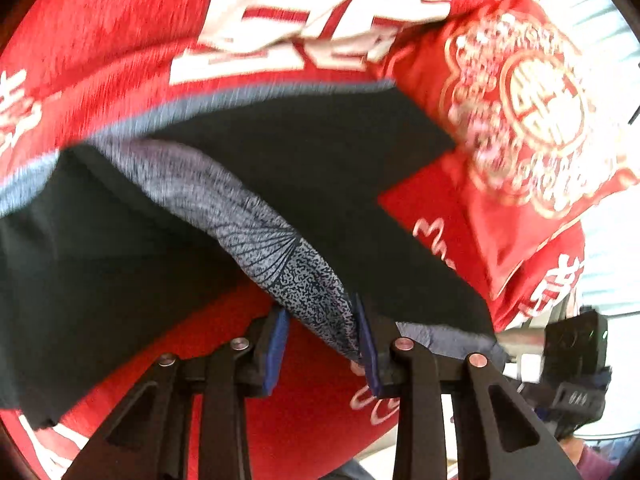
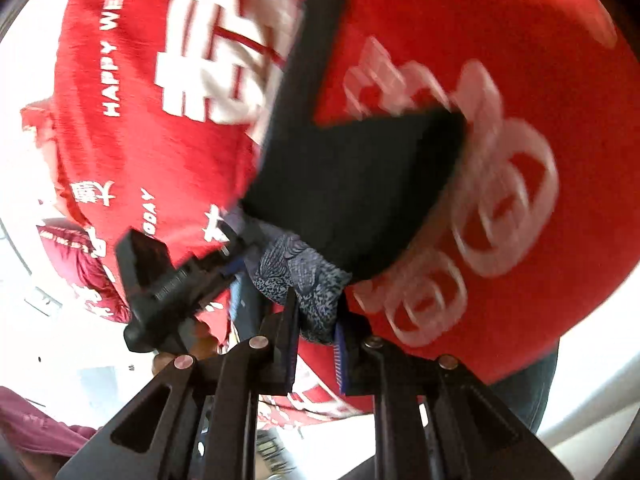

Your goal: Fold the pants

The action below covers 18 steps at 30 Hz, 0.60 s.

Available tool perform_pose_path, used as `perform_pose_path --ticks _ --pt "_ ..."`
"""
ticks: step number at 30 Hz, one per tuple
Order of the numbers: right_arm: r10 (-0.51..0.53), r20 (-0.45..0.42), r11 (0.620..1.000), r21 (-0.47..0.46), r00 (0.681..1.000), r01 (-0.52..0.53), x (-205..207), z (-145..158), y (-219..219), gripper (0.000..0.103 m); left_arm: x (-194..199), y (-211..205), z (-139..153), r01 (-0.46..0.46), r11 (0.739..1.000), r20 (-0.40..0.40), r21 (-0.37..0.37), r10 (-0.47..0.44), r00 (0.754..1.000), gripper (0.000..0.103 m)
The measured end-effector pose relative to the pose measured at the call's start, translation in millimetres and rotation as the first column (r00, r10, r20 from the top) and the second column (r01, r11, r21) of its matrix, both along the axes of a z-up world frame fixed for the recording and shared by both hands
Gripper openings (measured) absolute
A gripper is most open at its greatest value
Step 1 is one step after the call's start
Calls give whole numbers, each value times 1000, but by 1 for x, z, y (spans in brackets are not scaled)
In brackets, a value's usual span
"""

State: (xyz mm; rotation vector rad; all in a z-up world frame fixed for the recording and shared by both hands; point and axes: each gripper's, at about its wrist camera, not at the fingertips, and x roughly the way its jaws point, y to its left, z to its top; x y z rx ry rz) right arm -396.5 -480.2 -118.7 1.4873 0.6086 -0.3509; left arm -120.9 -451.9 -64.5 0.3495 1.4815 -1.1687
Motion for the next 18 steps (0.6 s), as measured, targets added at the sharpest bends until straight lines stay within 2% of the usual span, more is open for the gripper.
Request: perform_pose_path --ticks 6,7,8,9,12,16,17,18 --pt "63 -20 989 -133 998 -65 42 41 -87 16 21 -46 19 5 999 92 -37 -2 996 37" --pt "88 -37 983 -158 995 -93 57 46 -105 16 27 -53 20 5 999 111 -32 -1 994 45" --pt "107 -51 978 -176 993 -114 70 49 -119 16 32 -60 21 2 1000 138 -22 1 990 67" --pt "127 -71 970 -199 989 -138 83 52 -133 16 39 -67 25 -3 1000 186 -20 7 982 80" --pt "165 -142 951 -238 976 -196 118 57 -172 16 61 -73 39 11 998 258 -56 4 966 80" --pt "191 -295 910 -303 936 -281 168 57 -214 22 92 -57 41 -60 998 353 -21 64 933 80" --pt "189 -321 903 -315 928 -293 177 57 -220 38 96 -53 39 -82 997 366 -6 78 927 80" --pt "179 -370 886 -341 912 -313 188 60 -226 69 103 -45 34 -111 994 381 15 97 919 80"
